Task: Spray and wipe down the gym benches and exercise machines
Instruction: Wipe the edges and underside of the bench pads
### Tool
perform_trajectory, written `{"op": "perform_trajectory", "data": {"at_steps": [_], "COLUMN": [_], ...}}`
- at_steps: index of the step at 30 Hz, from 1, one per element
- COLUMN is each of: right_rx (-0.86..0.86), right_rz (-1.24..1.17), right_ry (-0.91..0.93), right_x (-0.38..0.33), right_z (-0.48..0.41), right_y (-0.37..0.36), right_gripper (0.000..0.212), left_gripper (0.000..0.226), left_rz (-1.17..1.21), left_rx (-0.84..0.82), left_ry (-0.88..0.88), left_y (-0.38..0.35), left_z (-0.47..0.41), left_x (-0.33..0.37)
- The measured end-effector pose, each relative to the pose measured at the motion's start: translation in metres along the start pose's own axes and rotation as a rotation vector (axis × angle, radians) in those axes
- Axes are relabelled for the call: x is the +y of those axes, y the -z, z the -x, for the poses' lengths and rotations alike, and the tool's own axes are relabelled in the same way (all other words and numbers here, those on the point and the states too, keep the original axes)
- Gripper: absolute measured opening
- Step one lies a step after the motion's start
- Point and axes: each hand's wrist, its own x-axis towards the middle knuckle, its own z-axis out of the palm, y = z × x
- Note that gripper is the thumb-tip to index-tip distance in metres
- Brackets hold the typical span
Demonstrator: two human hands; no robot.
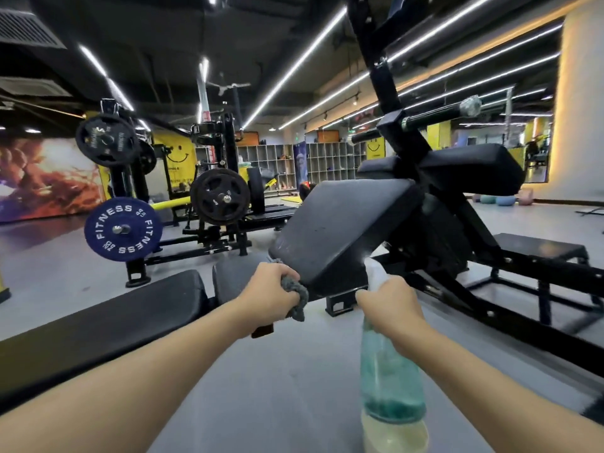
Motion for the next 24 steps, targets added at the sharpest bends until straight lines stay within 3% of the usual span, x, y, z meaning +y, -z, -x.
{"op": "perform_trajectory", "data": {"at_steps": [5,9,13,24], "right_rx": [0.070,0.166,0.224,0.040], "right_rz": [-0.089,-0.085,-0.133,-0.159], "right_ry": [-0.021,-0.026,-0.170,-0.285], "right_x": [0.012,0.031,0.064,0.164], "right_z": [-0.022,-0.052,-0.075,-0.114], "right_y": [0.030,0.059,0.079,0.068], "right_gripper": [0.015,0.034,0.046,0.014], "left_gripper": [0.020,0.028,0.027,0.028], "left_rz": [-0.075,-0.109,-0.111,-0.109], "left_rx": [-0.027,-0.041,-0.087,-0.242], "left_ry": [-0.098,-0.157,-0.213,-0.220], "left_y": [-0.024,-0.049,-0.082,-0.165], "left_z": [-0.035,-0.066,-0.087,-0.106], "left_x": [0.042,0.079,0.114,0.125]}}
